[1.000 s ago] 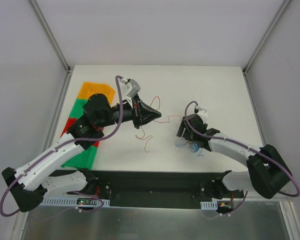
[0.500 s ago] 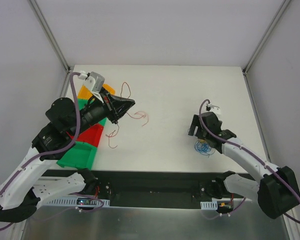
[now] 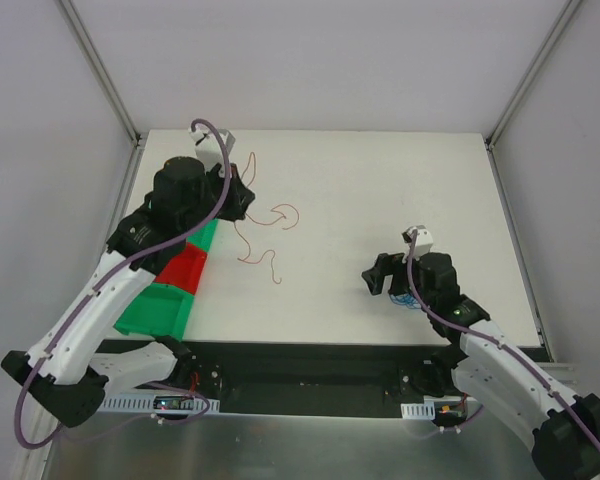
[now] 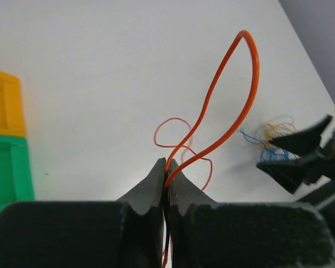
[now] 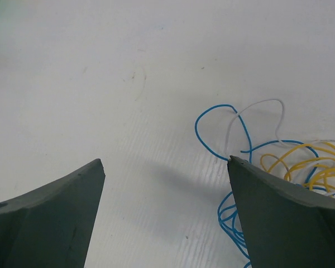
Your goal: Untangle the cables
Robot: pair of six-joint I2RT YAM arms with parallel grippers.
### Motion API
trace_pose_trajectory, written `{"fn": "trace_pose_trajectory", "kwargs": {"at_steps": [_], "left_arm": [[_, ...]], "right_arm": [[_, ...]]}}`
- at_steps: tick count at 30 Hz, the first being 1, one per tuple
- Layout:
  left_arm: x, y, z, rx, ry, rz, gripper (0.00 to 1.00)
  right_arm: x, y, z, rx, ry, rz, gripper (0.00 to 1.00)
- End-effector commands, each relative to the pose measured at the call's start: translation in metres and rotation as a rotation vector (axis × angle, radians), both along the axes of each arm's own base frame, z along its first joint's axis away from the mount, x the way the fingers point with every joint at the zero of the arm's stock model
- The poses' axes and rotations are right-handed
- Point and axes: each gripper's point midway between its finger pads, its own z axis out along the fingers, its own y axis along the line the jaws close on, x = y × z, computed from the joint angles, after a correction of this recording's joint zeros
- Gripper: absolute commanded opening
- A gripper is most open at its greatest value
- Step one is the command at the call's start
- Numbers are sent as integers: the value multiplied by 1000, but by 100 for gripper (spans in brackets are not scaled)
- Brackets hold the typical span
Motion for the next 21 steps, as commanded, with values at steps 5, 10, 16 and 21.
{"fn": "trace_pose_trajectory", "kwargs": {"at_steps": [5, 10, 16, 21], "left_arm": [[88, 45, 20, -2, -23, 185, 0], [146, 87, 40, -38, -122, 364, 0], [202, 125, 54, -106, -176, 449, 0], [239, 149, 67, -107, -223, 497, 0]], "right_arm": [[-2, 14, 38, 115, -196, 78, 94], [-4, 13, 37, 112, -189, 78, 94], [0, 16, 36, 136, -172, 68, 95], [3, 15, 28, 114, -149, 52, 95]]}}
